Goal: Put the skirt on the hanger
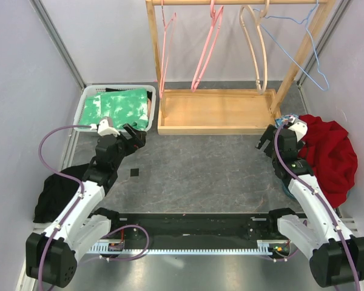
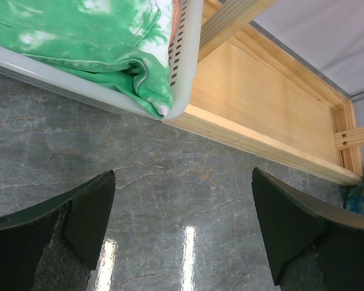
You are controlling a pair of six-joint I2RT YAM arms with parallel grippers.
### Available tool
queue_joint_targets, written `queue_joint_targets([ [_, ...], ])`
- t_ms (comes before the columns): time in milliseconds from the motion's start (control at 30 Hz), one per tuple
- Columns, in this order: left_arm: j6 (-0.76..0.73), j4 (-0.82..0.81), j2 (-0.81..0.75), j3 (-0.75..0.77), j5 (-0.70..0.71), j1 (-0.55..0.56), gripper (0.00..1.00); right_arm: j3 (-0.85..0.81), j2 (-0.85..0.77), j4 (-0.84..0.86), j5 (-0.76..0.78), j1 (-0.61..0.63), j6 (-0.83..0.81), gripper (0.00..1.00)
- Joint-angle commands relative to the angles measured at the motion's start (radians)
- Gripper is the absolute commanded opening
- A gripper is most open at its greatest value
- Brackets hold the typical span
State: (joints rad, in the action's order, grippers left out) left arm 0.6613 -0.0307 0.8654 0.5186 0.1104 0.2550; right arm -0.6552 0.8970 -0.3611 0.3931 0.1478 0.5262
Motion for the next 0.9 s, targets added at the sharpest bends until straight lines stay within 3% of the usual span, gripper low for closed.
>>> queue_joint_targets([
  [0,-0.002,-0.012,0.000,0.015,0.006,0.003,1.00,-0.067,-0.009,-0.051,0.068,0.001,-0.018,0.98],
  [300,-0.038,0.021,0.076,0.067,-0.071,0.003,1.00,-0.153,-0.056,-0.147,0.127,-0.001,-0.042,0.98],
  [567,-0.022,0.094,0.055,0.098,-0.046,0.000,0.99,-0.280,-0.056,-0.289,0.138,-0.001,-0.058,0.98],
  [867,-0.002,0.114,0.053,0.121,-0.074,0.001,0.98,-0.347,-0.093,-0.381,0.386,-0.002,-0.038,0.98],
])
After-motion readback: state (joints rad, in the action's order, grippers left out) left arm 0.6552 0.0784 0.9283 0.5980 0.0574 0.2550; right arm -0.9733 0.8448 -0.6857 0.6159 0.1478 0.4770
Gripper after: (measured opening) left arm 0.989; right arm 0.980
